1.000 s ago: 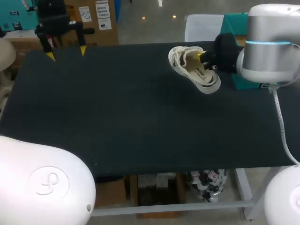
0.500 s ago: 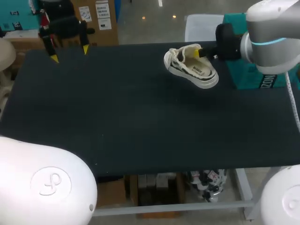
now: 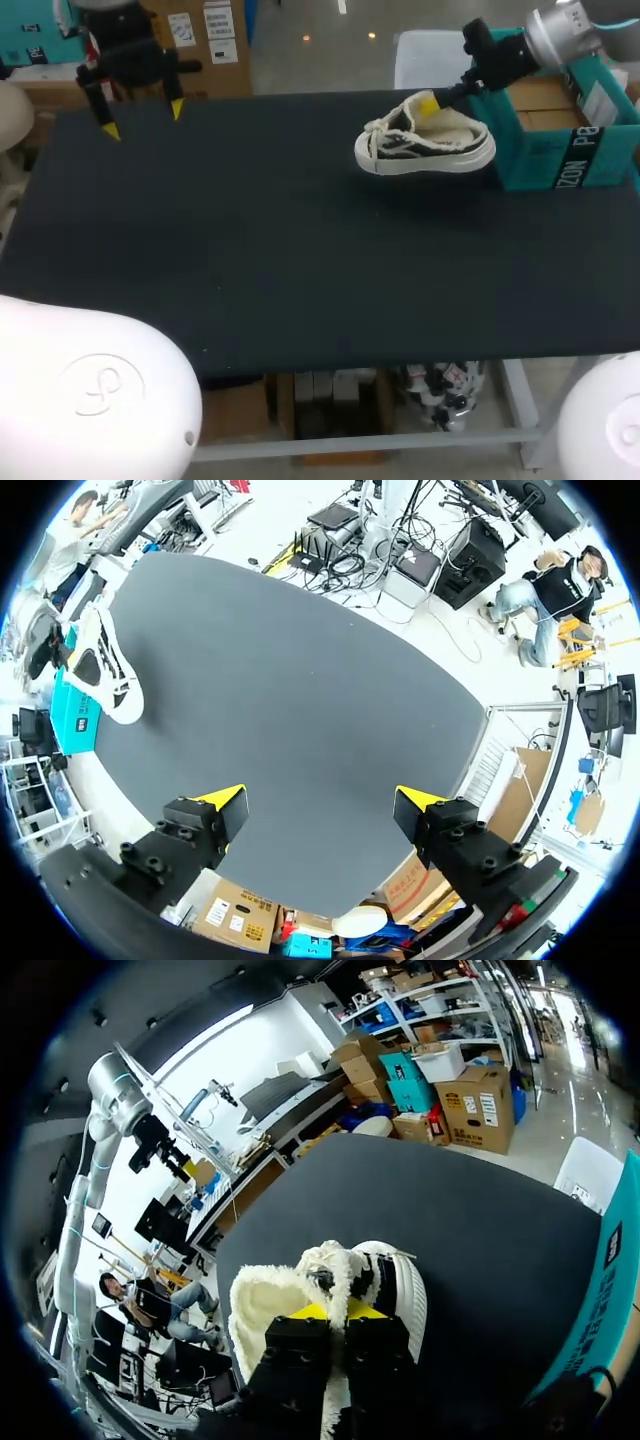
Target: Open the shoe tongue, take the insole out of the shoe, put the insole back into the shoe, and pack the shoe into the shoebox
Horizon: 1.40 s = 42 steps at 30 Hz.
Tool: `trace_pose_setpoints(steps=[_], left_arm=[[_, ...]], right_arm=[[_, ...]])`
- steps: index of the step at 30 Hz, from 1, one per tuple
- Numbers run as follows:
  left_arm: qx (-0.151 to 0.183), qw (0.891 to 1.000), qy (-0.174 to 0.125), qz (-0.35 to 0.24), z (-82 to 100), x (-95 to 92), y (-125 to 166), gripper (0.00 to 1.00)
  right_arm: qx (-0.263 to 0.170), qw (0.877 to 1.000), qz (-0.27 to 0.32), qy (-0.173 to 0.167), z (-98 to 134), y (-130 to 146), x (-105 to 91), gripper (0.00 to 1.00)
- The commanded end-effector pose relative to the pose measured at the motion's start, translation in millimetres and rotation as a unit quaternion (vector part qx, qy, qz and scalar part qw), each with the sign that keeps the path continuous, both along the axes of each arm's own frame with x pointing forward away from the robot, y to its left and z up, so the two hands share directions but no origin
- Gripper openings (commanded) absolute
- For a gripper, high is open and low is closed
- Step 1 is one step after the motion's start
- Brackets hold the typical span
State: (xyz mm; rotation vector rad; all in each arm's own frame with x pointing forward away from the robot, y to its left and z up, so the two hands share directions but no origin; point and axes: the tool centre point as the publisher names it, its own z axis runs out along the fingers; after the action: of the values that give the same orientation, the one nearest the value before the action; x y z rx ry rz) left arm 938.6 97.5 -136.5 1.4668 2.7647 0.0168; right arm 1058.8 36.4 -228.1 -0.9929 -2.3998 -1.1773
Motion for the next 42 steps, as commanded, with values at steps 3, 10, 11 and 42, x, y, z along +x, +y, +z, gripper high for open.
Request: trace_pose_setpoints(steps=[3, 10, 11, 42], left_arm=[[-0.004, 1.0, 0.003, -0.006, -2.7, -0.3, 1.7, 1.0], [-0.01, 1.0, 0.009, -0.015, -6.1, 1.3, 3.0, 1.0], [-0.011, 1.0, 0.009, -0.016, -6.2, 1.4, 3.0, 1.0], [-0.021, 0.999, 0.027, -0.013, -10.6, 7.3, 13.1, 1.0]], right_arm=[[-0.1, 0.993, 0.009, 0.055, 19.8, -4.9, -8.5, 0.0], [-0.135, 0.987, -0.083, 0.008, 37.9, -10.7, -28.1, 0.0], [-0.135, 0.987, -0.091, 0.0, 41.0, -12.2, -30.8, 0.0], [-0.177, 0.889, -0.406, -0.117, 88.1, -48.8, -15.5, 0.0]])
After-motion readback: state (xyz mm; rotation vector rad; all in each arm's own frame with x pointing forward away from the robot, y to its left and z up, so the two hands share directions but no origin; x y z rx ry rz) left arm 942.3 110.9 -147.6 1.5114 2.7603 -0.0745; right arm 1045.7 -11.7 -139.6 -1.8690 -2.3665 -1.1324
